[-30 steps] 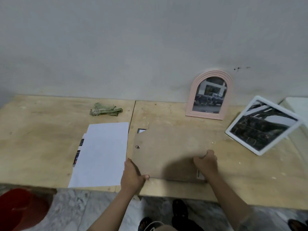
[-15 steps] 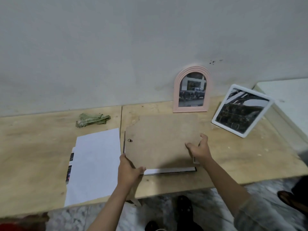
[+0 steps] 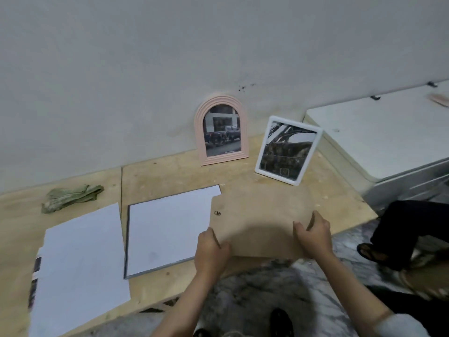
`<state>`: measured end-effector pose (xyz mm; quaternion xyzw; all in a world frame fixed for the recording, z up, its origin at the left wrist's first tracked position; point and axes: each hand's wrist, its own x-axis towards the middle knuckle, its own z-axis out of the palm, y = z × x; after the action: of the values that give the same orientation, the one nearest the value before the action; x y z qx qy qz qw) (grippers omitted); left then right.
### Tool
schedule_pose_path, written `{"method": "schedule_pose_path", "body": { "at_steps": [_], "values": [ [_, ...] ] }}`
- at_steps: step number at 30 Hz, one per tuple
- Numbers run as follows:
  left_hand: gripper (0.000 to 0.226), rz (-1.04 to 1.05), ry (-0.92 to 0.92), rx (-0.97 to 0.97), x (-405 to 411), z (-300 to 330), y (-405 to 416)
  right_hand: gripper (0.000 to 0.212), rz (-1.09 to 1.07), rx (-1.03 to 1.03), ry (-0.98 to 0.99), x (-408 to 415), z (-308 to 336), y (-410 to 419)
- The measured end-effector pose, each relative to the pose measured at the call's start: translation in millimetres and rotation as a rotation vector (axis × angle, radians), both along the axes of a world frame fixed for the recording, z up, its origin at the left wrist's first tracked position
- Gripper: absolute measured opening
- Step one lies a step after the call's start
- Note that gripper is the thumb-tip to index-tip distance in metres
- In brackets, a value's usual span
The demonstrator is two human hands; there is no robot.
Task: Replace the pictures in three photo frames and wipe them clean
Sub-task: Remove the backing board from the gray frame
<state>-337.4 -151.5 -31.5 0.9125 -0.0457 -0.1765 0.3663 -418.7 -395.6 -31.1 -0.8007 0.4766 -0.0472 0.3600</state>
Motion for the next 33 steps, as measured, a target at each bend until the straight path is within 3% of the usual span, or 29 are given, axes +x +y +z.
{"method": "schedule_pose_path", "body": {
  "at_steps": [7, 10, 13, 16, 23, 27, 33],
  "values": [
    [0.034, -0.118, 0.066, 0.143, -38.8, -10.5, -100.2, 0.066, 0.118, -0.065, 0.229, -34.2, -16.1, -91.4],
    [0.051, -0.166, 0.030, 0.191, -47.4, -28.3, -124.7, 0.063, 0.239, -0.120, 0.271, -33.5, -25.7, -113.9],
    [0.074, -0.231, 0.080, 0.264, -56.5, -43.5, -136.5, 0.078, 0.404, -0.131, 0.320, -30.4, -44.9, -121.0],
    [0.079, -0.277, 0.055, 0.401, -68.0, -48.1, -147.0, 0.088, 0.477, -0.145, 0.394, -31.6, -63.1, -121.6],
    [0.079, -0.191, 0.053, 0.337, -73.8, -54.0, -149.4, 0.080, 0.575, -0.176, 0.294, -26.0, -69.9, -112.4],
    [0.064, -0.098, -0.054, 0.191, -70.5, -49.8, -139.8, 0.075, 0.653, -0.258, 0.207, -8.3, -64.2, -91.9],
    [0.062, 0.046, -0.181, 0.213, -52.8, -42.1, -83.6, 0.060, 0.797, -0.194, -0.012, 37.5, -55.9, -29.6]
  ]
}}
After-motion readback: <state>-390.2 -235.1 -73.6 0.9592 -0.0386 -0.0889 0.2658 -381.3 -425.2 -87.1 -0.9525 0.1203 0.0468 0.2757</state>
